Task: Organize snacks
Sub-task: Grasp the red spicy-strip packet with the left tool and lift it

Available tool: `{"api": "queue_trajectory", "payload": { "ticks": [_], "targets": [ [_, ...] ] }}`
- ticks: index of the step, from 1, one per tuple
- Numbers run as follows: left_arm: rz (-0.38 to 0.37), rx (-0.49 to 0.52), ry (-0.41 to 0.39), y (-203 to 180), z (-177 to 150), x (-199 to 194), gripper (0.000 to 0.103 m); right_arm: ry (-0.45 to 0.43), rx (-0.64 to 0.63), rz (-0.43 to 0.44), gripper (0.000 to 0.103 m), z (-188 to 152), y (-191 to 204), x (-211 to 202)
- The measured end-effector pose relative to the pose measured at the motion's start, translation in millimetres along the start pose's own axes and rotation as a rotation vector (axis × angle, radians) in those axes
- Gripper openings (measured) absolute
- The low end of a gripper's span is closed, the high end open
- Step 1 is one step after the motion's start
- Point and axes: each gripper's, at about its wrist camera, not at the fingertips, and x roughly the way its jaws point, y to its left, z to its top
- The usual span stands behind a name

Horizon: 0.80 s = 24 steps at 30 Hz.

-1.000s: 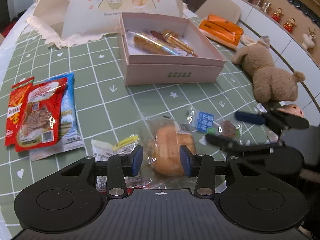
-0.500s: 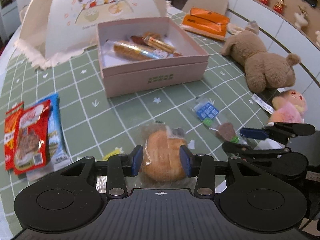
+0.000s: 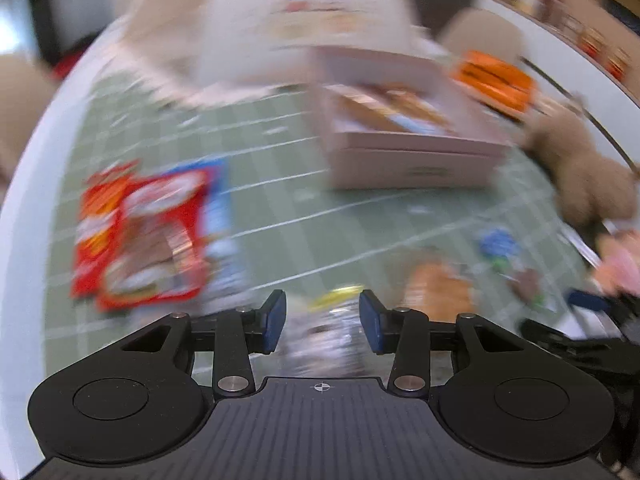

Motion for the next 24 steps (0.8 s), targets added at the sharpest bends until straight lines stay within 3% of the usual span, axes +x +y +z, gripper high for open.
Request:
{"api": "queue_trajectory", "payload": {
  "ticks": [4,8,10,14,18,24],
  "targets": [
    [0.011,-0.135,0.012,38.1,-1.1,-0.9,0.044,0.001,0.007,-0.005,0.094,-0.3,2.5,0.9],
    [0.057,-0.094,-0.105,46.0,17.3,-10.2,0.045,0.010,0.001,0.000,0.096,2.7,7.0,3.9],
    [0.114,-0.086,-0.161,54.5,32.1,-9.5,0.046,0.014,-0.004,0.005,0.096,3.9,9.2,4.9],
    [0.179,-0.147,-0.114,85.5,52.9,20.6,0.045,0.016,-0.004,0.008,0.098,4.1,10.8,5.8],
    [0.120,-0.278,-0.086,110.4,50.9,39.2,0.059,0.017,0.002,0.010,0.100,3.2,9.4,6.6],
    [0.038,-0.091,-0.045,74.8,39.1,41.7,0.069,0.028,-0.006,0.018,0.103,5.4,10.9,9.2]
  ]
}}
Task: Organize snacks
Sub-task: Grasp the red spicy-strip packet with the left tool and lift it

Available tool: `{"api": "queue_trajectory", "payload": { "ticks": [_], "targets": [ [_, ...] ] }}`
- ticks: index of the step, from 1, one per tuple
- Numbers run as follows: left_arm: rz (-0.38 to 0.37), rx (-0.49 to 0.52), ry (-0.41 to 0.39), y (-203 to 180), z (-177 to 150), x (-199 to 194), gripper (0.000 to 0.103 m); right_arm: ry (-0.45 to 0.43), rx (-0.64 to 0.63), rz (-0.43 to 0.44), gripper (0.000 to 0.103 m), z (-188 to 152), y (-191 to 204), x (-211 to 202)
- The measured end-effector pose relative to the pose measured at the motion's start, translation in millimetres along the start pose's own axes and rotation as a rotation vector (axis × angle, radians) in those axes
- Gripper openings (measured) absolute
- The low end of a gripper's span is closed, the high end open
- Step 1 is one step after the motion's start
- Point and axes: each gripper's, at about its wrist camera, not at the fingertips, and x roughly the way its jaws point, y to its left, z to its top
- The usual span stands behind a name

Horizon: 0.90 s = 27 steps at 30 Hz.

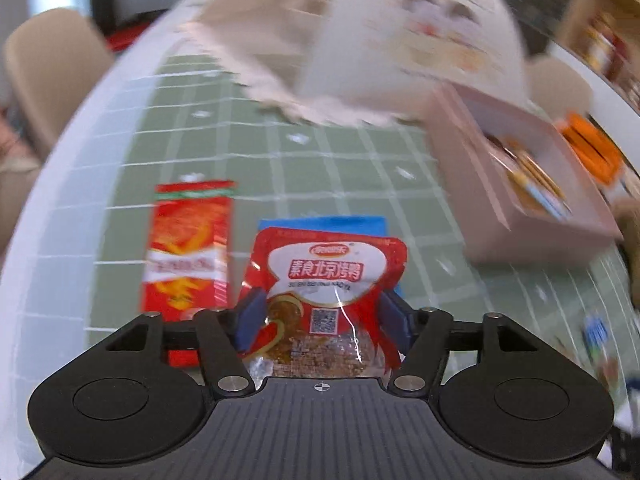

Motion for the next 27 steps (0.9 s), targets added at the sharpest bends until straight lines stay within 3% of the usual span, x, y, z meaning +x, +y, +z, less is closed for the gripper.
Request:
{"api": "queue_trajectory", "payload": {
  "ticks": [5,8,10,13,15,18,20,23,27],
  "targets": [
    [-0.126,0.034,0.046,-29.8,-19.4,-11.4,0.067,0.002,-0.025,0.015,0.103,4.5,5.9,3.7],
    [-0.254,0.024,0.071,-39.5,-27.2,-23.7,0.055,0.002,-0.046,0.017,0.103,7.8,10.0,5.3],
    [-0.282,0.000,0.042,-35.2,-25.6,-32.5,0.052,-0.001,-0.055,0.017,0.103,8.6,11.5,5.7],
    [-0.157,-0.054,-0.090,-8.8,-13.6,-46.0,0.052,-0.003,-0.041,0.021,0.103,9.0,11.0,6.7],
    [-0.044,-0.099,-0.134,17.4,-3.0,-43.3,0.049,-0.004,-0.029,0.018,0.103,8.9,11.7,6.9],
    [0.098,-0.144,-0.091,53.3,8.9,-18.8,0.049,-0.004,-0.022,0.012,0.103,9.2,13.0,6.9],
    [0.151,-0.189,-0.044,72.9,10.6,-1.4,0.049,0.002,-0.021,0.010,0.103,10.2,13.1,7.4],
    [0.133,-0.232,-0.038,85.5,12.2,5.3,0.051,0.015,-0.023,0.012,0.103,11.5,13.2,7.6],
    [0.114,-0.173,-0.030,69.7,17.2,11.3,0.053,0.008,-0.016,0.011,0.103,10.2,13.5,7.2]
  ]
}}
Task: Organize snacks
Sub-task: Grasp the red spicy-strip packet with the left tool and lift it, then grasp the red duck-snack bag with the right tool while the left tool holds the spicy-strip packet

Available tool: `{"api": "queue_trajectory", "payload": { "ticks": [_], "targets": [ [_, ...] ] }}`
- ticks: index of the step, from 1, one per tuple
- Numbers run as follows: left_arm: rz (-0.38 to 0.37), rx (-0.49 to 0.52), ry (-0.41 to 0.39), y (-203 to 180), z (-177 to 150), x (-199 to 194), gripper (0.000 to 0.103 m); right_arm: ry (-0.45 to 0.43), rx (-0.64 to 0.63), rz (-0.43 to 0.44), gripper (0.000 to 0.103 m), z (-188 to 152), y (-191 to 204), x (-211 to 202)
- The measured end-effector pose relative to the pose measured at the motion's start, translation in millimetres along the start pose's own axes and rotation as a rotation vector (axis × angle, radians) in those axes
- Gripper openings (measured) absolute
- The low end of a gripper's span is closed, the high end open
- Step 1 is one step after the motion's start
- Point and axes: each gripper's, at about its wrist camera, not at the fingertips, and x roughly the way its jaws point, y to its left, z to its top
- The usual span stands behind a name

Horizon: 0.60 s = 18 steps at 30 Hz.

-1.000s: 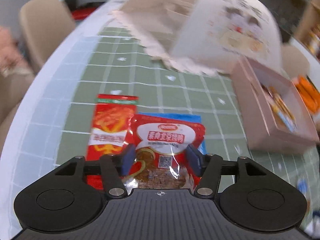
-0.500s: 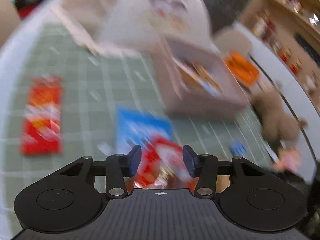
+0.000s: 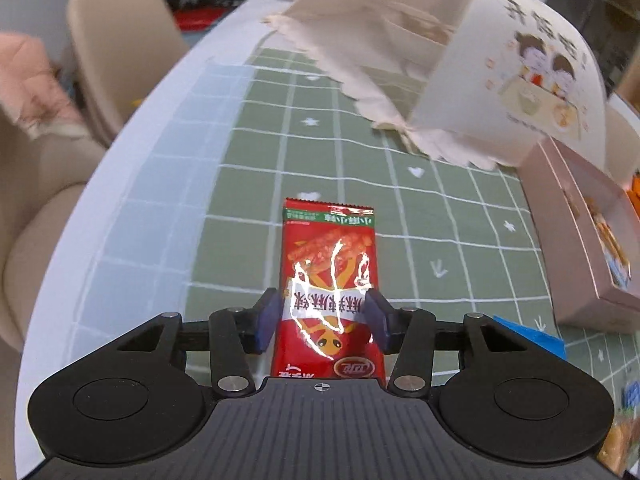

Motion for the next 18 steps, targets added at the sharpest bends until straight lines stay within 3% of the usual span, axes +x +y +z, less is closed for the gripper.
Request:
{"api": "queue_trajectory", "payload": {
  "ticks": [8,14,16,18],
  "targets": [
    [0.038,0.135,-0.006,-36.8,3.3,16.1,0.060,-0.022,0.030,-0.020,0.103,-5.3,1.7,-3.0],
    [-0.029,0.232,0.019,-55.6,-18.1,4.7,0.058,0.027,-0.023,0.014,0.103,3.9,-1.9,-1.0],
    [-0.060,0.235,0.033,-59.0,-28.5,-3.3,0.057,0.052,-0.022,0.011,0.094,11.9,-4.4,-3.2],
    [-0.095,0.232,0.056,-63.2,-42.1,-14.5,0.056,0.006,-0.039,0.003,0.094,19.1,-0.4,-13.9]
  ]
}}
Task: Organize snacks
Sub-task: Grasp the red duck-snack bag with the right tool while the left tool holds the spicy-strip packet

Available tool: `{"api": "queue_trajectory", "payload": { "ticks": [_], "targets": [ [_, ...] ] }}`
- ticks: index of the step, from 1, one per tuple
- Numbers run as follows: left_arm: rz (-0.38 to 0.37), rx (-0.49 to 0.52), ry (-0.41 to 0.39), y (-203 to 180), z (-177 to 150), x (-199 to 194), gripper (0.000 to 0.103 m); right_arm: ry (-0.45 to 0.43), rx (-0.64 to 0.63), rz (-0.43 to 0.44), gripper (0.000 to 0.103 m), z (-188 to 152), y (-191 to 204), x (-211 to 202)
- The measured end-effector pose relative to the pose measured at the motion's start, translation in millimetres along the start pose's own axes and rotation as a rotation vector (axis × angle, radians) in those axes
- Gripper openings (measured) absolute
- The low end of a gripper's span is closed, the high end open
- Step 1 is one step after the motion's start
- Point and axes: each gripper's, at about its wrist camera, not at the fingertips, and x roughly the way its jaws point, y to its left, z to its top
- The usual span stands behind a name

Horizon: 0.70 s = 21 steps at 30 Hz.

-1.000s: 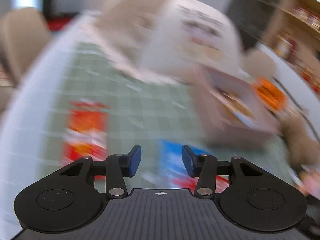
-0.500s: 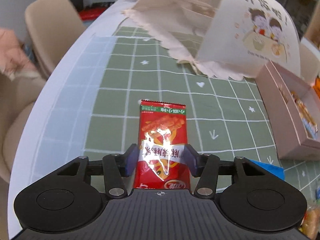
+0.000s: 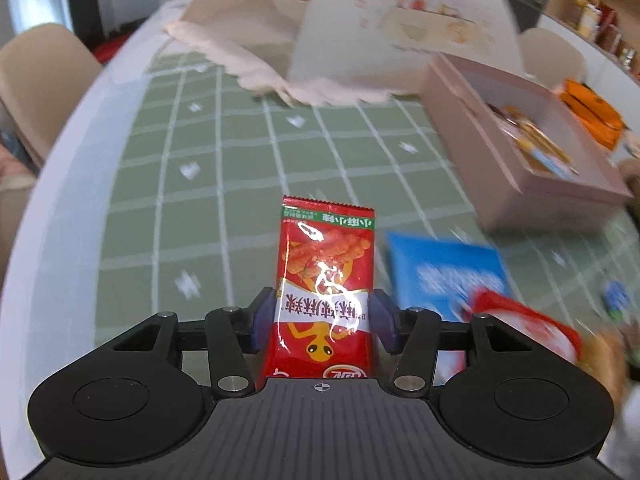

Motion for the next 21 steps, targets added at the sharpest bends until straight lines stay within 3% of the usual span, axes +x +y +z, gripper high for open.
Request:
{"api": "queue_trajectory", "payload": {
  "ticks": [3,7,10,12,16,21],
  "targets": [
    [-0.017,-0.005,0.023,-12.4,-21.4,-15.6,0.055,-0.082,-0.107,0.025,0.094,12.3,25.4,-22.0],
    [-0.066,-0.054,0.042,-19.1,-45.9,-32.7,0.055,-0.129,-0.191,0.173,0.094,23.4,69.4,-36.0],
    [-0.068,-0.047,0.056,-21.4,-54.1,-39.0,0.055,-0.063,-0.264,0.320,0.094,26.0,103.7,-25.7],
    [-0.053,-0.058,0.059,-19.2,-57.5,-42.4,0.055,-0.016,-0.329,0.350,0.094,24.3,117.4,-16.3],
    [-0.047,-0.092,0.055,-15.1,-65.7,-49.1,0.055,0.007,-0.454,0.220,0.094,18.2,113.1,-4.0],
    [-0.026,-0.095,0.044,-20.7,-69.8,-50.8,0.056,-0.059,-0.381,0.080,0.094,28.5,77.7,-7.9]
  ]
}}
